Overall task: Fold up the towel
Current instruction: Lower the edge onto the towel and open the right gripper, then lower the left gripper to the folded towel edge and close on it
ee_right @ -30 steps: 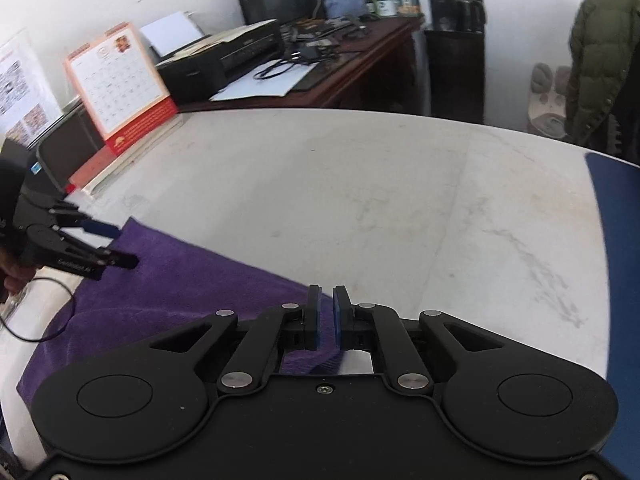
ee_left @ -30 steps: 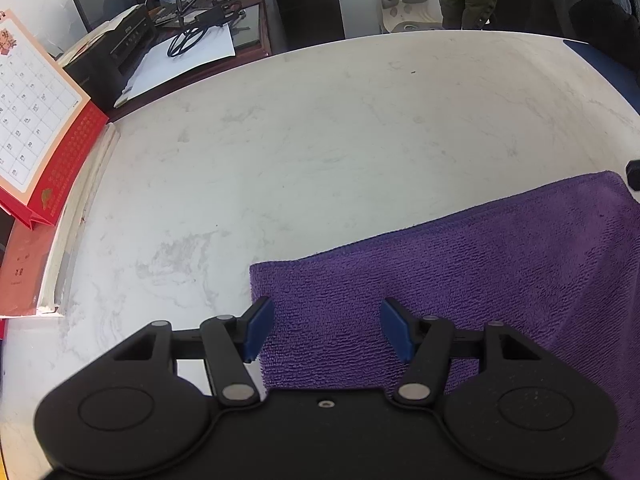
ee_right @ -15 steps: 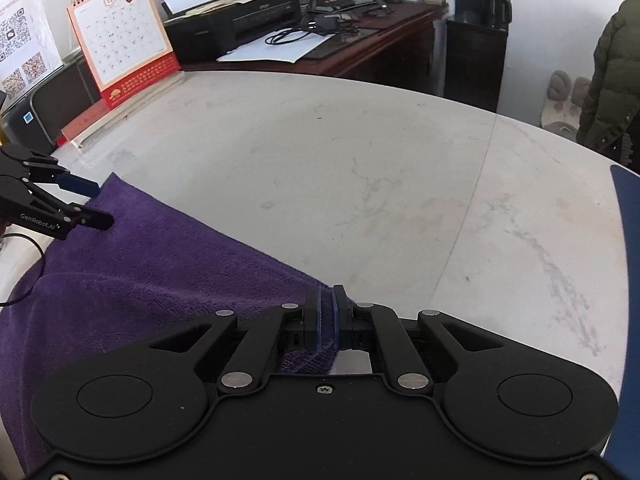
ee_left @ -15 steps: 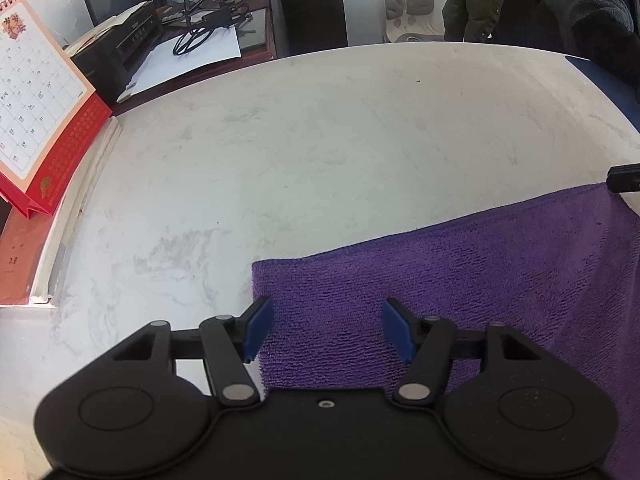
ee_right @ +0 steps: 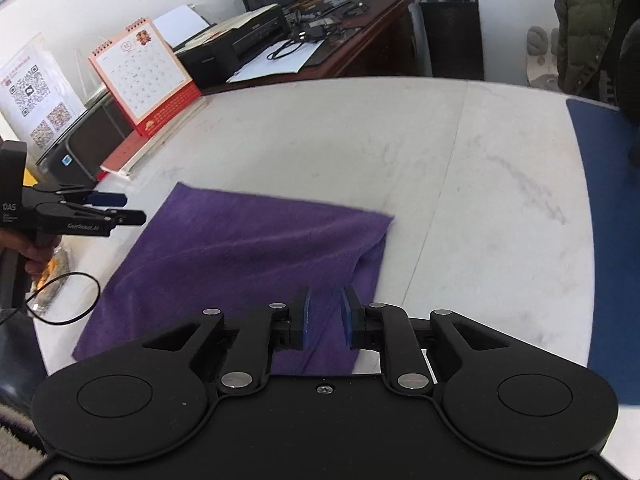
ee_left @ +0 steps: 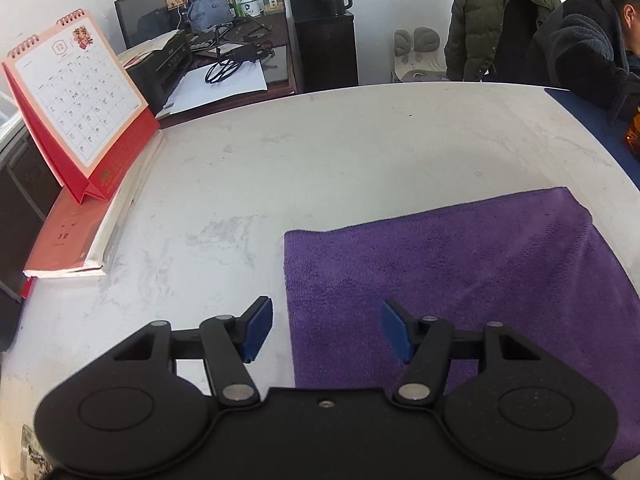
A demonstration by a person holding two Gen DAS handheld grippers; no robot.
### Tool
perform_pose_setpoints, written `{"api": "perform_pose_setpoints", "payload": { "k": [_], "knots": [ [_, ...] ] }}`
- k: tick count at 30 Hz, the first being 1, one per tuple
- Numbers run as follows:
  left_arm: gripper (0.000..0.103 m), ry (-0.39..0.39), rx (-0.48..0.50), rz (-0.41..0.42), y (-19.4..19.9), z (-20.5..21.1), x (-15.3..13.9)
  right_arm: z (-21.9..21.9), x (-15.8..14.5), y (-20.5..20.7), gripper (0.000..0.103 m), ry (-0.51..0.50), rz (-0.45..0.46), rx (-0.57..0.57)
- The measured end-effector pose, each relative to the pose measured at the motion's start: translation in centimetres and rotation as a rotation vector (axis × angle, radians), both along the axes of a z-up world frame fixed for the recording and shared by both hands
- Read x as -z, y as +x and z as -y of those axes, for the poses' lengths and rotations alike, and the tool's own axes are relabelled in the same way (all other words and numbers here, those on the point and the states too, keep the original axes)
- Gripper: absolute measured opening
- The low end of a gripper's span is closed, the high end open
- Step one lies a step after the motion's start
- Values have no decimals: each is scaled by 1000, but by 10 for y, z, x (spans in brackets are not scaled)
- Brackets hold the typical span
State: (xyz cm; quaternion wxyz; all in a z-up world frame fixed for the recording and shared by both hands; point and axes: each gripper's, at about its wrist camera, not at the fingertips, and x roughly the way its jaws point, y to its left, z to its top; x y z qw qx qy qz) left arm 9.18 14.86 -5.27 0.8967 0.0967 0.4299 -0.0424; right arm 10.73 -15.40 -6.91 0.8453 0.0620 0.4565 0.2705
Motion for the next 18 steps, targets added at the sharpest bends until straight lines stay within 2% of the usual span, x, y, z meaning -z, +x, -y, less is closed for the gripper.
{"api": "perform_pose_setpoints", "payload": {
  "k": [4,7,11,13,18],
  "knots": [
    [57,-23,27,-5,-29,4,1,-7,12,-42,15,1,-96,-24],
    [57,-59,100,-7,-50,15,0,-12,18,-67,15,-21,-131,-20],
    [57,-129,299,-6,-77,49,-4,-17,17,-89,17,-81,-116,0],
    [57,-165,448,-15,-92,76,-5,-21,14,-100,17,-137,-80,-20],
    [57,-150,745,-41,-120,138,4,-32,12,-123,17,-265,15,-116]
  ]
}}
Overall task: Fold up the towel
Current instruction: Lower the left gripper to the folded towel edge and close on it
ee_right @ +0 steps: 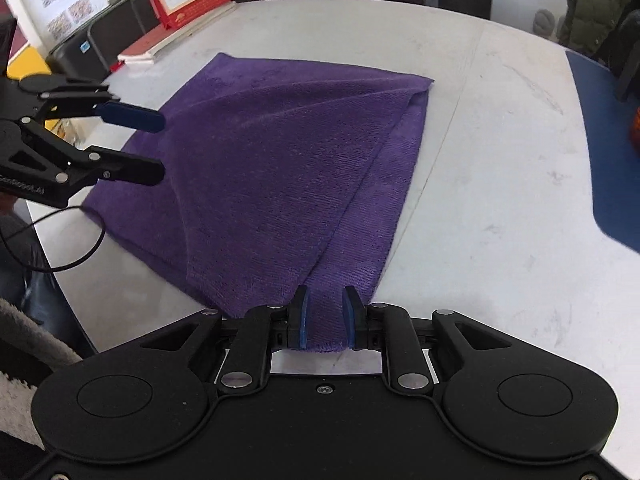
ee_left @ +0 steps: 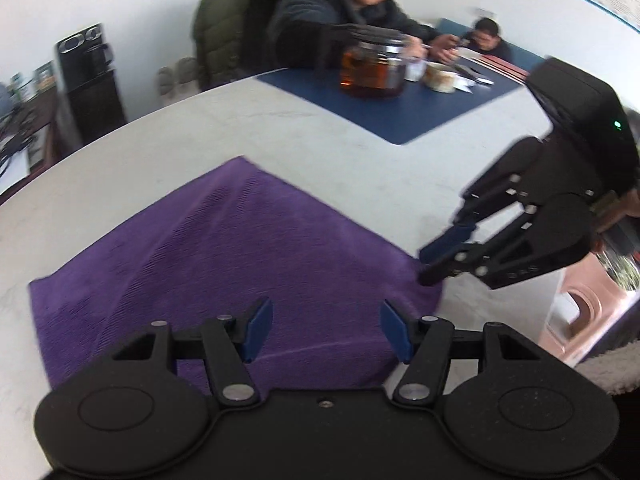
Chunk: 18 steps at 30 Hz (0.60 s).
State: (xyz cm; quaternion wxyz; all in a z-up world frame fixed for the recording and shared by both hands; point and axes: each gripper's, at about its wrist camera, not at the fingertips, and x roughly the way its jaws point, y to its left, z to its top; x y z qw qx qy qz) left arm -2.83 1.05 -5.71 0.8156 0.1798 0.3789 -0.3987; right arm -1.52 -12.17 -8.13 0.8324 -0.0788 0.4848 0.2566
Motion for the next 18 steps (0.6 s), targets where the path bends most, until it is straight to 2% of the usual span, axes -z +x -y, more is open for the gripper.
{"api": "perform_pose_setpoints", "payload": {
  "k": [3,5,8,15,18],
  "knots": [
    [53,41,89,-10,-4,24,11,-5,2,-9,17,-60,44,-85],
    [46,81,135,-28,-6,41,22,-4,5,-12,17,-75,56,-130],
    [39,141,156,-39,-4,56,32,0,10,-16,17,-82,80,-197],
    [31,310,191,-18,1,80,52,24,6,-16,17,19,83,-247],
    [29,323,188,-32,6,80,57,30,5,-18,17,45,86,-255]
  ]
}}
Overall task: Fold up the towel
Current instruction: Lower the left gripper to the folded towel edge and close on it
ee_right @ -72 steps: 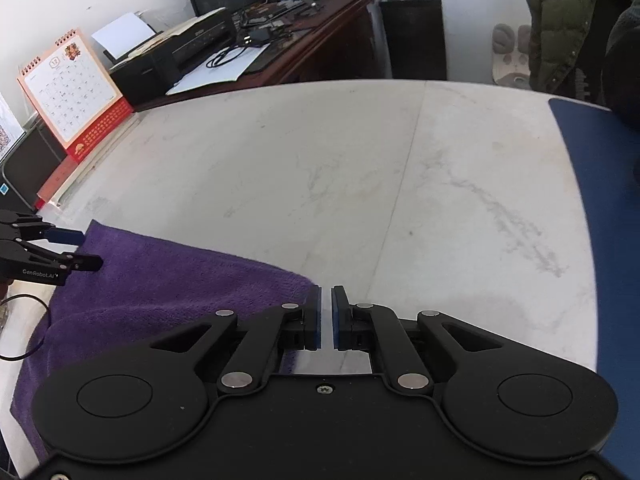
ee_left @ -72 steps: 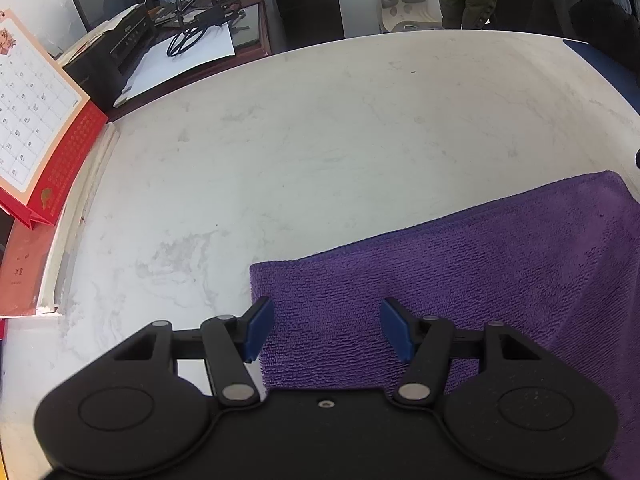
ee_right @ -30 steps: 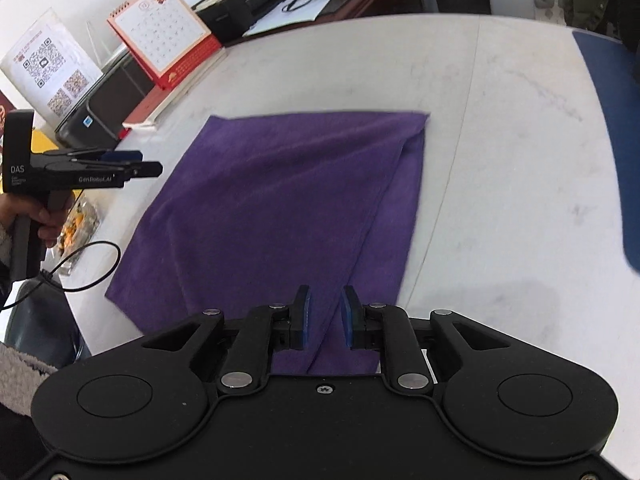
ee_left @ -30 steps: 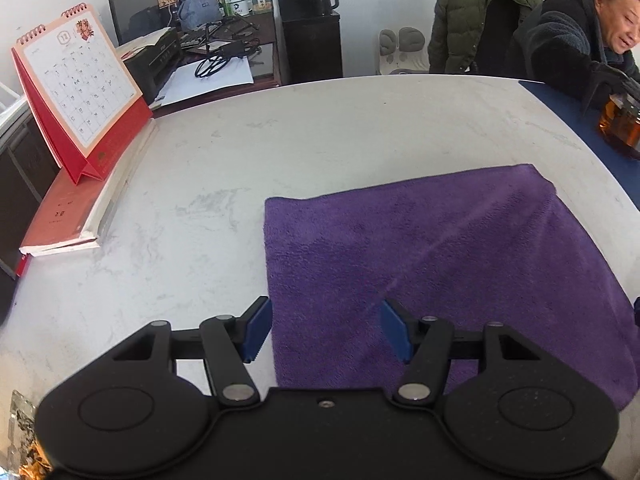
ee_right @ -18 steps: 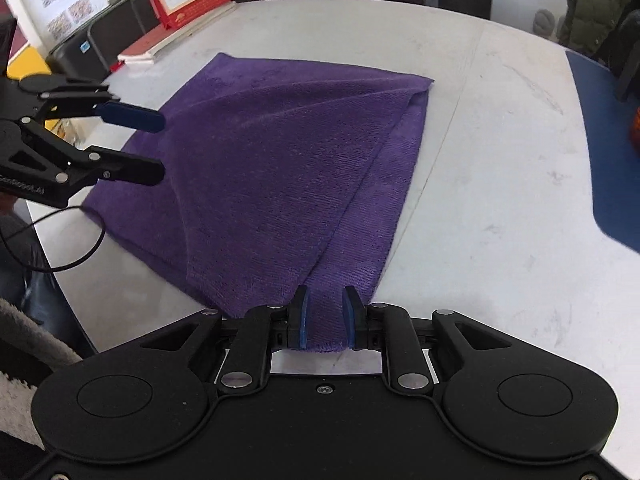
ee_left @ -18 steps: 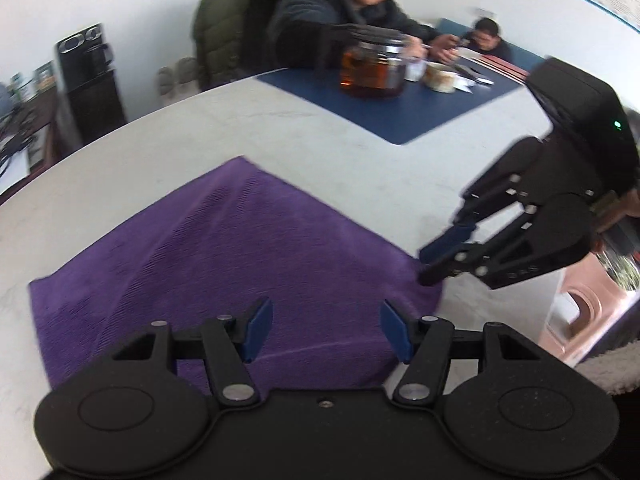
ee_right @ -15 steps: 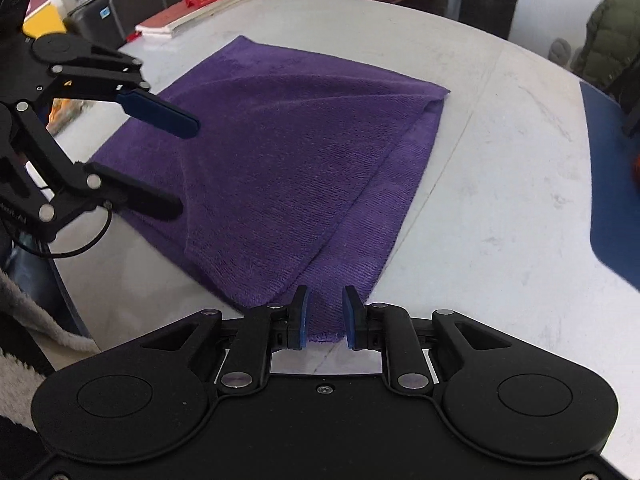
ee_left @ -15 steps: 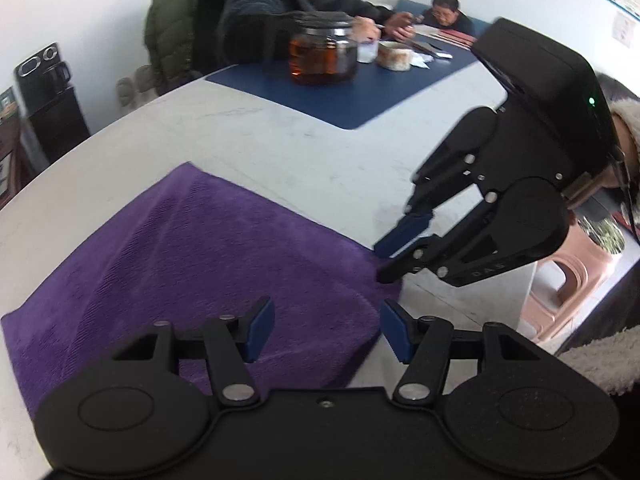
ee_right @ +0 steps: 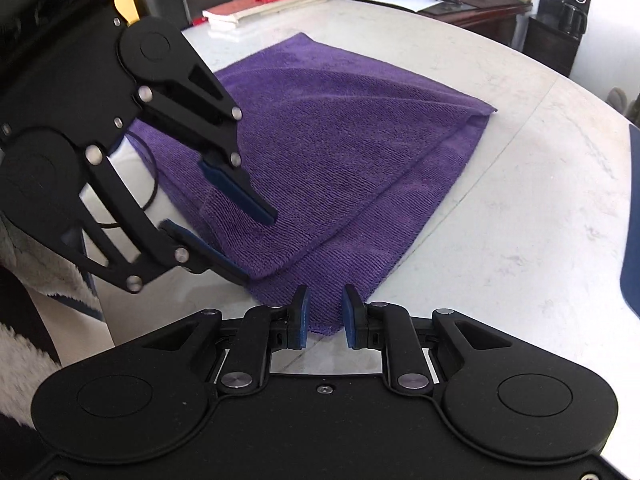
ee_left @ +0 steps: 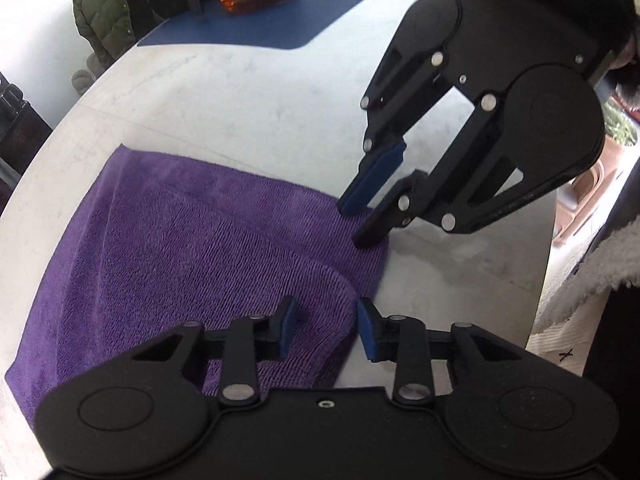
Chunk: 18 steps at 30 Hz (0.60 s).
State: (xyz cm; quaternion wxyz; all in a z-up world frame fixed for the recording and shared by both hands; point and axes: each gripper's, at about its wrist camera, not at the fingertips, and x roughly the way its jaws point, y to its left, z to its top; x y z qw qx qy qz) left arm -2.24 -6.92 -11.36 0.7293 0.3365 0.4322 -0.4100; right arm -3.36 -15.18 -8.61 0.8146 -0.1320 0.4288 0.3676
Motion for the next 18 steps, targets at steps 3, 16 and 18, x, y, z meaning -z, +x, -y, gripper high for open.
{"api": "perform_pose_setpoints", "payload": {
  "k": [3,16,18],
  "knots": [
    [13,-3,-30,-26,8,-3,0,6,-1,-3,17,22,-1,-6],
    [8,-237,-401,-245,65,-46,9,9,5,-12,17,25,5,-19],
    [6,-282,-434,-290,67,-52,11,6,7,-13,18,16,10,-21]
  ]
}}
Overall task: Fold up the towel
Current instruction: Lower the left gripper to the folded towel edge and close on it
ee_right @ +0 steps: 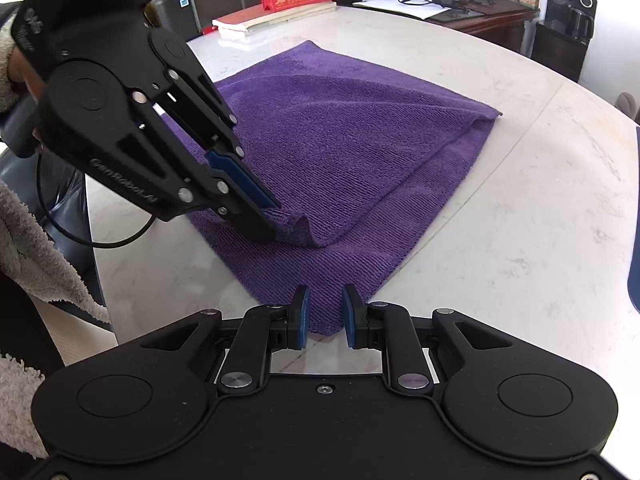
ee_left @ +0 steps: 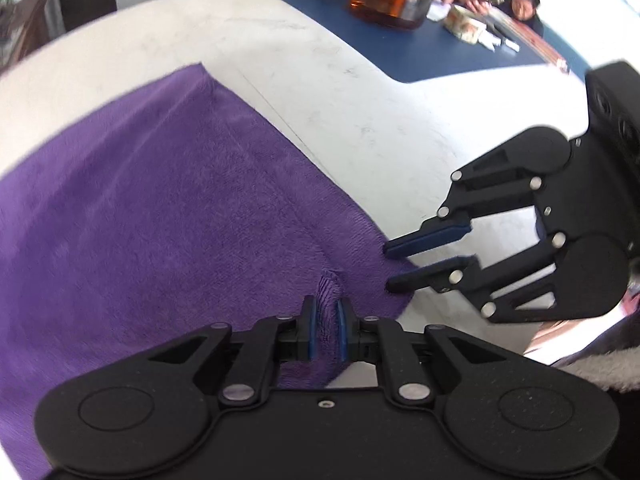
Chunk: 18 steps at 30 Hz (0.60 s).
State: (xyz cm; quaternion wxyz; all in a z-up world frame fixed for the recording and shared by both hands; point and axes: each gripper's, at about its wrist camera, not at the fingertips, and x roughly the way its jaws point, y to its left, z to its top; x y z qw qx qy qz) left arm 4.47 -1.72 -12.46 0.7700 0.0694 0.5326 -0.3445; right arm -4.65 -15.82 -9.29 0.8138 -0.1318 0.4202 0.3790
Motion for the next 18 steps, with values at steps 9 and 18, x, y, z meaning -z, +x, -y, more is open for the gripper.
{"api": "perform_pose_setpoints", "payload": {
  "k": [9,18],
  "knots": [
    [5,-189,-94,-77,1,-23,-28,-13,5,9,18,-44,19,-16],
    [5,-306,-85,-71,-1,-20,-55,-16,5,11,18,-57,13,-13]
  ]
}}
